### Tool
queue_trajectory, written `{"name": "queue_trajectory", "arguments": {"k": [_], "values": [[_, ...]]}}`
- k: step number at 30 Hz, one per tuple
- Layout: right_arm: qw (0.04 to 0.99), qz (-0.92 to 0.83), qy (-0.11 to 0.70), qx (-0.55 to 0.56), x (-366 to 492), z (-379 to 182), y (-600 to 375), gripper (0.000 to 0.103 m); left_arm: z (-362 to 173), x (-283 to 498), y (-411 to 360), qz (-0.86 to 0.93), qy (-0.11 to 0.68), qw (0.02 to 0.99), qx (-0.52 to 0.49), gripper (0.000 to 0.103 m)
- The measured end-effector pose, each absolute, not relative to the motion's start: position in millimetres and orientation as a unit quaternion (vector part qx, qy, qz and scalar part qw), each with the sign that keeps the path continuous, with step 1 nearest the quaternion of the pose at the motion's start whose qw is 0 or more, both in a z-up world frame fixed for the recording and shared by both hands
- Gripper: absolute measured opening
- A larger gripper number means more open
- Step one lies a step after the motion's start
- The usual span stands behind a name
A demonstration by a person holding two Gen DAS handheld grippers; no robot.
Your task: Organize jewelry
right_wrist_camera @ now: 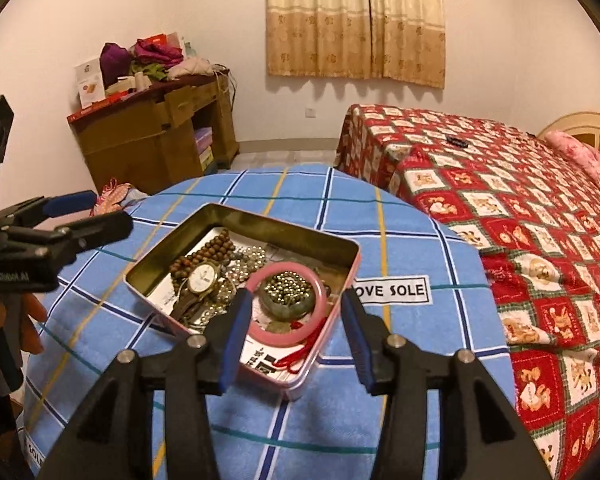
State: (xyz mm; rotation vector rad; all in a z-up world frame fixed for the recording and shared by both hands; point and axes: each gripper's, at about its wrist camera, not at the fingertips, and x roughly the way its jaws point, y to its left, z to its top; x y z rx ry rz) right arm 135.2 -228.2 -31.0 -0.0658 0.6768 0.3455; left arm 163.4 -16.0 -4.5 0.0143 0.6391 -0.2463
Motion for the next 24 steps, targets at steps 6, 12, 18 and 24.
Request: {"name": "queue_trajectory", "arguments": {"k": [6,12,18,24], "values": [[0.93,0.172,0.325,-0.032,130,-26,-225,0.05,1,154,-8,-0.108,0.312,0.944,0.01,0.101],[0.931,0.175,0.317,-0.034,125,-19,-223,0.051,3,147,-4,-0.099,0.31,0.946,0.013,0.101],[0.933,0.176,0.31,-0.039,120,-13,-220,0.051,5,142,1,-0.092,0.307,0.947,0.012,0.101],[0.933,0.181,0.307,-0.042,118,-11,-218,0.051,5,140,1,-0.075,0.309,0.948,0.02,0.101]]}}
